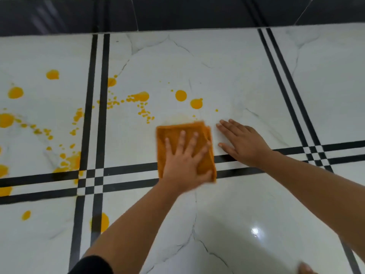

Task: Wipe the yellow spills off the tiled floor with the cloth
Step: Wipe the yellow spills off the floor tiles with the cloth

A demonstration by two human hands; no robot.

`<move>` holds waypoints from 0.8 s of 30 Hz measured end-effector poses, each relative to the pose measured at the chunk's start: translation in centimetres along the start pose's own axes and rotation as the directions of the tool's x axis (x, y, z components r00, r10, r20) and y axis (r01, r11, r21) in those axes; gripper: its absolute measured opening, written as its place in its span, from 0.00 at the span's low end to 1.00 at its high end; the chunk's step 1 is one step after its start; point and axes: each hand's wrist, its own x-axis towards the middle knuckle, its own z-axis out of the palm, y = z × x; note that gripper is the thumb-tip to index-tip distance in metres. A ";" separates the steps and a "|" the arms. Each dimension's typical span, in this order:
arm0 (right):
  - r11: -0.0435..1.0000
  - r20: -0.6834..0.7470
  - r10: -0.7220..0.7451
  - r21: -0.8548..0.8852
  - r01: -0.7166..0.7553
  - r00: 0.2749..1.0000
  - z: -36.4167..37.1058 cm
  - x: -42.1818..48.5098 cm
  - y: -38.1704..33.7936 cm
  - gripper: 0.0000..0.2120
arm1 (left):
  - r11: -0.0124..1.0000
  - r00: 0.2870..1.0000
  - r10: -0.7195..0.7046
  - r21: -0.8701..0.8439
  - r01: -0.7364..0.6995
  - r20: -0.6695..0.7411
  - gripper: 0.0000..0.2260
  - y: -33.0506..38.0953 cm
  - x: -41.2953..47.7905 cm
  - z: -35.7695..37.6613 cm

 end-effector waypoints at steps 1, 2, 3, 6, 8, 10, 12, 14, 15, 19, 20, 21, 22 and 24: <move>0.999 -0.026 -0.028 -0.020 0.027 0.999 0.2 0.5 -0.1 0.44 | 0.996 0.996 0.085 0.032 -0.085 -0.002 0.35 -0.1 -0.1 0.3; 1.000 -0.049 -0.022 -0.014 0.021 0.999 0.3 1.1 0.1 0.43 | 0.993 0.994 0.105 0.048 -0.104 -0.030 0.35 -0.6 1.0 0.3; 1.000 -0.066 0.017 0.020 -0.016 0.998 0.4 1.5 0.3 0.41 | 0.998 0.998 0.048 0.044 -0.045 -0.051 0.35 -1.1 2.5 0.1; 0.972 -0.134 0.199 0.153 -0.178 0.971 0.9 2.9 0.3 0.34 | 0.928 0.927 -0.372 -0.041 0.370 -0.045 0.36 -1.9 5.5 -0.7; 0.961 -0.173 0.236 0.190 -0.203 0.956 0.8 3.7 1.0 0.33 | 0.935 0.933 -0.353 -0.066 0.349 -0.064 0.37 0.3 4.6 -0.5; 0.959 -0.162 0.240 0.191 -0.208 0.957 0.7 4.5 2.4 0.34 | 0.990 0.989 -0.141 -0.021 0.141 -0.049 0.36 2.4 2.1 0.2; 0.971 -0.170 0.198 0.172 -0.169 0.965 0.5 5.7 3.3 0.35 | 0.998 0.998 -0.063 0.027 0.064 -0.018 0.37 1.3 2.8 0.1; 0.982 -0.180 0.136 0.155 -0.109 0.974 0.5 7.0 3.9 0.37 | 0.980 0.980 -0.196 0.035 0.198 -0.043 0.38 -1.1 7.5 -0.9; 0.984 -0.187 0.121 0.153 -0.093 0.975 0.5 7.7 4.0 0.36 | 0.939 0.937 -0.344 -0.013 0.344 -0.059 0.39 -2.3 10.0 -1.6; 0.976 -0.246 0.134 0.198 -0.086 0.960 0.1 10.4 5.2 0.36 | 0.813 0.814 -0.578 -0.126 0.568 -0.063 0.42 -2.3 13.8 -2.4; 0.976 -0.239 0.126 0.202 -0.078 0.963 -0.1 10.8 5.9 0.36 | 0.885 0.884 -0.464 -0.070 0.460 -0.058 0.41 -1.4 13.0 -2.3; 0.978 -0.227 0.119 0.194 -0.074 0.967 -0.2 11.0 6.5 0.36 | 0.950 0.949 -0.313 -0.011 0.313 -0.046 0.40 -0.7 11.8 -1.9; 0.981 -0.224 0.103 0.186 -0.062 0.969 -0.3 11.2 7.0 0.36 | 0.978 0.980 -0.197 0.058 0.198 -0.025 0.39 -0.9 11.1 -1.7; 0.983 -0.219 0.075 0.180 -0.036 0.973 -0.2 10.9 7.5 0.36 | 0.984 0.988 -0.152 0.092 0.154 -0.027 0.39 -2.9 12.7 -2.1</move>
